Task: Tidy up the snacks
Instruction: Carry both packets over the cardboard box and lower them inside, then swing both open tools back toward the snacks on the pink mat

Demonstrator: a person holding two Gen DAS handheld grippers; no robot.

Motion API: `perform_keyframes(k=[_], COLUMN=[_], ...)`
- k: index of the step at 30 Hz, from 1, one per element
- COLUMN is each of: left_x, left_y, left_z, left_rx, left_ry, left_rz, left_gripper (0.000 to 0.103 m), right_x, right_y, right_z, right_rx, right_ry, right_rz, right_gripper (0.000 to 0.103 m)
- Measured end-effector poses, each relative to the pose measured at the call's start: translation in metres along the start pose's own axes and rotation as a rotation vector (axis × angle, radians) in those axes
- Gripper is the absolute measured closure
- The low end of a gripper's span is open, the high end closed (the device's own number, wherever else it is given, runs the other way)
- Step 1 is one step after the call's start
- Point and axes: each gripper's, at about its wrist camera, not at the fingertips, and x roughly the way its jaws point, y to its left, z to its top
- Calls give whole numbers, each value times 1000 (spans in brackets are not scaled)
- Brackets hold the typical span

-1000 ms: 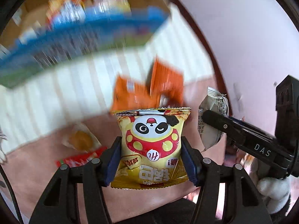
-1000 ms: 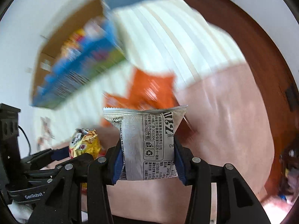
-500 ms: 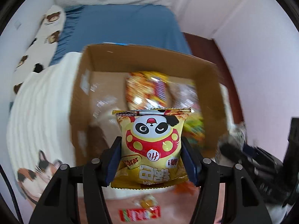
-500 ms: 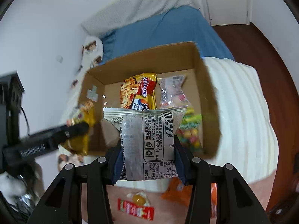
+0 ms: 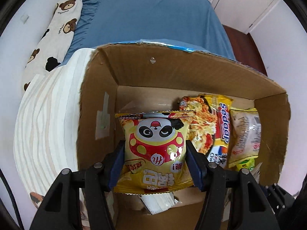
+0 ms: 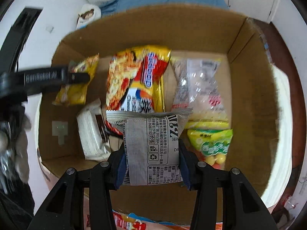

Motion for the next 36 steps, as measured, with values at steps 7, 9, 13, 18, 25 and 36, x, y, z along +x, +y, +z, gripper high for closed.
perform_keyframes(k=[7,9,13,18,25,36], left_x=[-8,-16,-42,-92,-151,-98], left_y=[-8,-10,-14,-20,-31,-67], left_z=[6,6,0,-24,-83,-252], left_rx=[20,32,57,69,130,511], left_ry=[-42,-70,-170,-343,-456,-300], left_rz=[-26,-18,-32,-60,-103,-12], left_gripper=[12,8,8,7,0,0], right_x=[18,12,-9,-45,-105,-122], right_y=[-13,-16,-20,-17,-12,-50], right_z=[1,3,5,-6,-50,-180], right_rx=[73,87,98,118,125,249], right_ry=[78,59,-21,-119,-229,-208], right_rz=[7,4,-22,-8,3,-43], right_gripper=[11,9,8,7,7,7])
